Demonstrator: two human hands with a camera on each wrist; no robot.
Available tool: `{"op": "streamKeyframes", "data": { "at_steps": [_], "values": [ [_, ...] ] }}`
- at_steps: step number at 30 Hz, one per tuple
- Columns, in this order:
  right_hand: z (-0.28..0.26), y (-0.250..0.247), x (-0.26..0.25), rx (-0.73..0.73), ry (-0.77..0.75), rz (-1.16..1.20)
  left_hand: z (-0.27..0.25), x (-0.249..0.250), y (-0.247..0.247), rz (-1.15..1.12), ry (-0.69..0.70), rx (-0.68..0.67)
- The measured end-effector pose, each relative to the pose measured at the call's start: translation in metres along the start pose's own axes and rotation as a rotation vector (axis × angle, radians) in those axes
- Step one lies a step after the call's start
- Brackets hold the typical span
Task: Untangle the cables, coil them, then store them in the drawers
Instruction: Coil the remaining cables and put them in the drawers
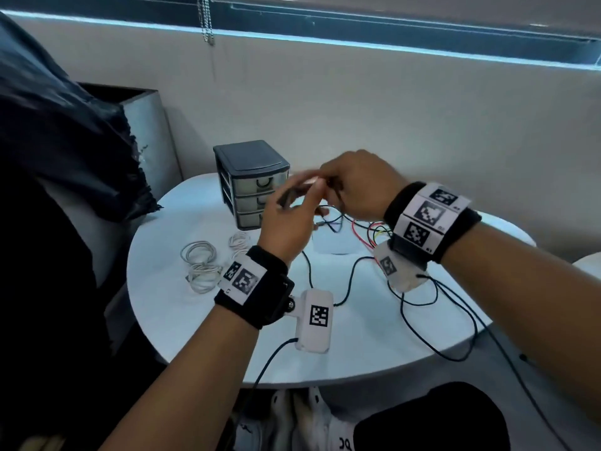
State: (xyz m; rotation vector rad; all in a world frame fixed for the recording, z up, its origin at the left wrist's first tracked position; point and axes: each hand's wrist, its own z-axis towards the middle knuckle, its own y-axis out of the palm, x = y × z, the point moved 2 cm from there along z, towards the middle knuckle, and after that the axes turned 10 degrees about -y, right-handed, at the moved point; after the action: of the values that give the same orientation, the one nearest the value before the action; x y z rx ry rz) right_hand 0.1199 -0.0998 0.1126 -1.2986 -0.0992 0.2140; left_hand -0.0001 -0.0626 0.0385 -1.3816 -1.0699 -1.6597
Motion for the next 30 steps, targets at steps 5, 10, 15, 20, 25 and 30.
{"op": "streamKeyframes", "data": {
  "at_steps": [5, 10, 15, 20, 25, 30],
  "values": [
    [-0.001, 0.022, 0.007, 0.079, 0.004, 0.056, 0.000, -0.017, -0.007, 0.104, -0.223, -0.034],
    [-0.035, 0.056, 0.049, -0.105, 0.175, -0.010, 0.000, -0.038, -0.054, 0.068, -0.343, 0.217],
    [-0.083, 0.086, 0.112, -0.132, 0.487, 0.132, -0.004, -0.075, -0.092, 0.213, -0.504, 0.229],
    [-0.121, 0.113, 0.147, -0.239, 0.743, -0.007, -0.005, -0.072, -0.109, -0.341, -0.552, 0.191],
    [-0.165, 0.093, 0.190, -0.131, 1.111, 0.150, 0.017, -0.059, -0.160, -0.637, -0.361, 0.403],
    [-0.149, 0.064, 0.209, 0.039, 1.068, 0.199, 0.025, -0.051, -0.107, -0.412, -0.336, 0.267]
  ]
}}
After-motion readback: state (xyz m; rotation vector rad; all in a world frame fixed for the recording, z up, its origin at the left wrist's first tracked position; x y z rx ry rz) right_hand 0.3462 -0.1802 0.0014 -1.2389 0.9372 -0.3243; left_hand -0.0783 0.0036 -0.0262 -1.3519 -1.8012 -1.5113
